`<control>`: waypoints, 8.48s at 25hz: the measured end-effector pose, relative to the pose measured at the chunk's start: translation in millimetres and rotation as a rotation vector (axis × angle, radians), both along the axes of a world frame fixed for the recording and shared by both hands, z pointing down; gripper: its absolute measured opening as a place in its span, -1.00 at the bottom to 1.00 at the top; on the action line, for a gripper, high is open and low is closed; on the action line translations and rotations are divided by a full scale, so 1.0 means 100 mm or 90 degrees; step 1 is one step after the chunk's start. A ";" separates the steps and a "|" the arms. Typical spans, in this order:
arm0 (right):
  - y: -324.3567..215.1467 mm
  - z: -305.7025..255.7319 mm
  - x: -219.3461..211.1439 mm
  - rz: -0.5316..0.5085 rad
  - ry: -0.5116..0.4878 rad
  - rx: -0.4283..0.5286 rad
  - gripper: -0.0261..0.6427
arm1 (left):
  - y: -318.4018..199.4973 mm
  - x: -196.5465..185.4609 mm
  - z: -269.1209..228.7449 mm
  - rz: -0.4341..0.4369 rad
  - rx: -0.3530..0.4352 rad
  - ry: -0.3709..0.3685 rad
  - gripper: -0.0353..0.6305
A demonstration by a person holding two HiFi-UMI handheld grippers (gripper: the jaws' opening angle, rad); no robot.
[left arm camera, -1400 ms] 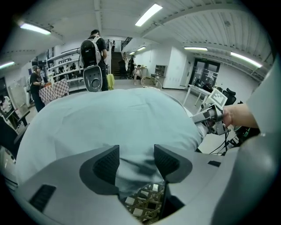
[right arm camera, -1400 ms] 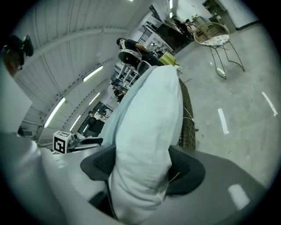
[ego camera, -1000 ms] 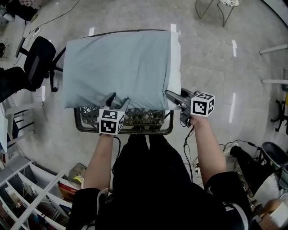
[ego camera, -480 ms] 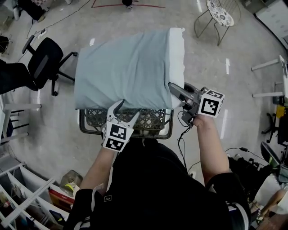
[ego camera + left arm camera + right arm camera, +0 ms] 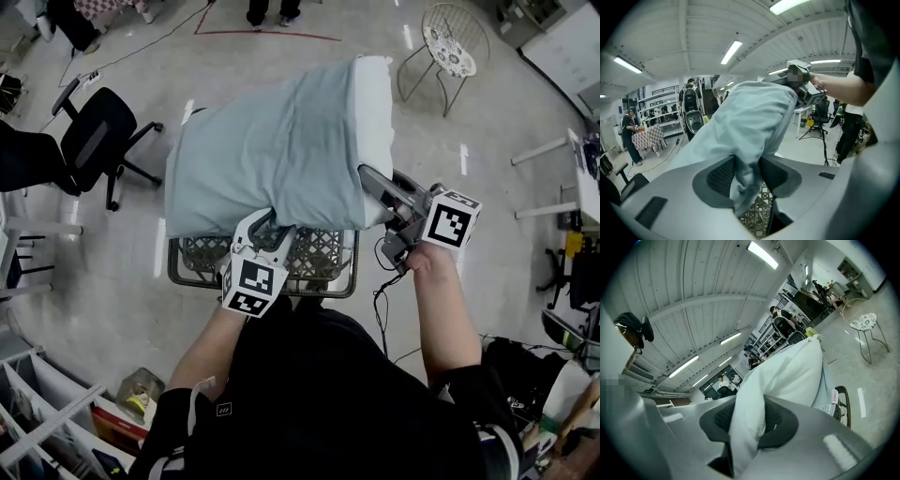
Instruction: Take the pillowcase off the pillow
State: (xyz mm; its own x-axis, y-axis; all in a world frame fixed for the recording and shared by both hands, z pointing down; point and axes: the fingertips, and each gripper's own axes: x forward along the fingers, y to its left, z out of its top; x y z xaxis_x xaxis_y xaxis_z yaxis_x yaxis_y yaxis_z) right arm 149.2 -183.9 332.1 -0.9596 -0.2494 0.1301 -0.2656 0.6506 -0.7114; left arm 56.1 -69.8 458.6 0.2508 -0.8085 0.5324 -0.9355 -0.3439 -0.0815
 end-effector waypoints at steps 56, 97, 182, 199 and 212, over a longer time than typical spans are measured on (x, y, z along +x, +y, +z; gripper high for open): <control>0.23 0.09 0.49 0.034 0.005 -0.036 -0.66 | -0.03 -0.35 0.29 -0.013 -0.085 0.054 -0.86; 1.13 3.03 2.11 0.090 0.171 -0.359 0.06 | -1.41 0.39 1.31 0.120 -0.201 -0.010 -0.35; -0.65 3.37 1.67 0.053 0.026 -0.306 0.14 | -2.19 0.16 1.77 0.147 -0.287 -0.149 -0.69; -0.71 2.11 1.87 0.070 -0.025 -0.215 -0.39 | -1.98 -0.44 1.39 0.100 -0.283 -0.180 -0.86; -0.78 2.04 2.06 0.087 -0.002 -0.165 -0.37 | -1.82 -0.49 1.33 0.109 -0.247 -0.152 -0.85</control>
State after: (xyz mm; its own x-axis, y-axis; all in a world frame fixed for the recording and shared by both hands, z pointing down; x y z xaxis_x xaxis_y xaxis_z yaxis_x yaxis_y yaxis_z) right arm 355.4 -262.0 536.3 -0.9201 -0.3351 0.2029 -0.3352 0.4053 -0.8505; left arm 7.0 -252.2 591.6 0.1970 -0.4968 0.8452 -0.8338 -0.5384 -0.1222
